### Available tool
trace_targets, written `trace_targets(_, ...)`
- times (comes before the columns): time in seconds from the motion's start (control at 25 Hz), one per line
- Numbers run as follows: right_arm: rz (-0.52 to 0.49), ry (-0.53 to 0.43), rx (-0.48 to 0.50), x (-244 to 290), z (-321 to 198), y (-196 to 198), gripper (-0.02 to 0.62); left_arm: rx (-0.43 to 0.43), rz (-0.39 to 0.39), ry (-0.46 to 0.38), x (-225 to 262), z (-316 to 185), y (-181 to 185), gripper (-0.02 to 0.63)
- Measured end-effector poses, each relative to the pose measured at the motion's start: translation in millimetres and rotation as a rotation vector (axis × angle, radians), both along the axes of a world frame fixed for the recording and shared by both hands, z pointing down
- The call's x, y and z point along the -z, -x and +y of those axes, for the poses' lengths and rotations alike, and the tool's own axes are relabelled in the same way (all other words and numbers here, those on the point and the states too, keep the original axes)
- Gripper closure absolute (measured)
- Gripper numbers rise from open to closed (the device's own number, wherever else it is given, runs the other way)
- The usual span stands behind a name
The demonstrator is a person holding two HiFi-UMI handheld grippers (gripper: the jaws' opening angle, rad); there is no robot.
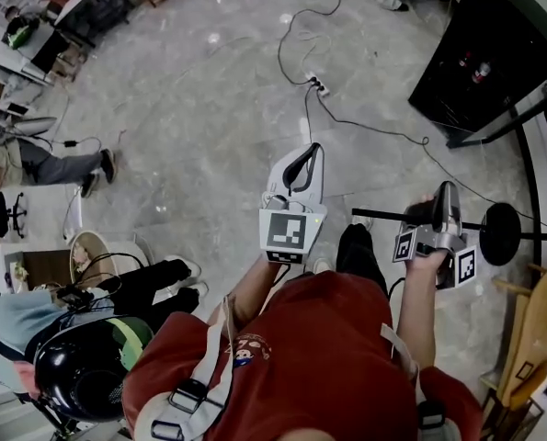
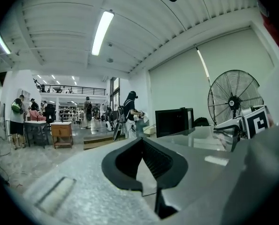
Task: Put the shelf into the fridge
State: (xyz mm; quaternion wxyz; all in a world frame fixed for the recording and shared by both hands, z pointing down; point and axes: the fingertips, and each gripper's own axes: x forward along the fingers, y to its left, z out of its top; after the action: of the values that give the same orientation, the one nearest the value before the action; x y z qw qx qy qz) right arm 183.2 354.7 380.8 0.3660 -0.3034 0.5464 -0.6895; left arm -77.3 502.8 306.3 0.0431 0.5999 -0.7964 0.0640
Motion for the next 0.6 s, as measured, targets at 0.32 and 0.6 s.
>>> trace_targets(0.32, 0.009, -0.005, -0.039, -5, -88, 3, 0.571, -0.037, 0.012, 0.035, -8, -101, 11, 0.600)
trace_targets(0.6, 0.008, -0.028, -0.080, -10, -170, -6, 0.569, -0.078, -0.006, 0.051, -10, -197, 5, 0.600)
